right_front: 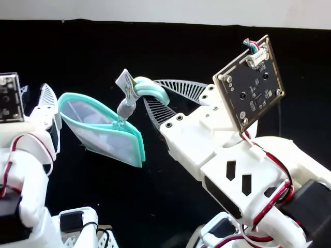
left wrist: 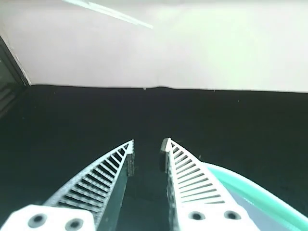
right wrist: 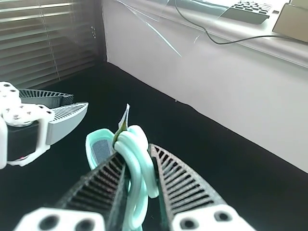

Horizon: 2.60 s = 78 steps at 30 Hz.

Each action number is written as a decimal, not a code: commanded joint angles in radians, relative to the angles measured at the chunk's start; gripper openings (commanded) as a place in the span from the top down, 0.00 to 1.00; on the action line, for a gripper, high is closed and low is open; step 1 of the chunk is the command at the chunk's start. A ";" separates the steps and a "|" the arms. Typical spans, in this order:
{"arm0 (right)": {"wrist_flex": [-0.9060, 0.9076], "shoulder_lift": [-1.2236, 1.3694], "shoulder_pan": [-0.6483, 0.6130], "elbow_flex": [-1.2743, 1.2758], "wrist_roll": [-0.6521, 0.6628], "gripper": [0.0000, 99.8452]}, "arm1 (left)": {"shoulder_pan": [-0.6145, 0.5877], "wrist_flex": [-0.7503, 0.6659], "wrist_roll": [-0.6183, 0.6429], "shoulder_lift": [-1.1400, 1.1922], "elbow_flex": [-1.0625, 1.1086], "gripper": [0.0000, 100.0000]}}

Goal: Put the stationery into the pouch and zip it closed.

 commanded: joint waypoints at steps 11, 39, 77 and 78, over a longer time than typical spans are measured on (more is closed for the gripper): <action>-0.004 -0.013 0.015 -0.025 -0.015 0.99 | -0.004 0.219 -0.008 -0.002 -0.084 0.99; 0.002 -0.015 0.008 -0.033 -0.012 0.99 | 0.042 -0.373 -0.002 0.005 0.639 0.99; 0.002 -0.015 -0.245 -0.133 -0.015 0.99 | 0.377 -0.528 0.000 0.007 0.727 0.99; 0.002 -0.015 -0.243 -0.139 -0.015 0.99 | 0.386 -0.528 0.000 0.007 0.727 0.99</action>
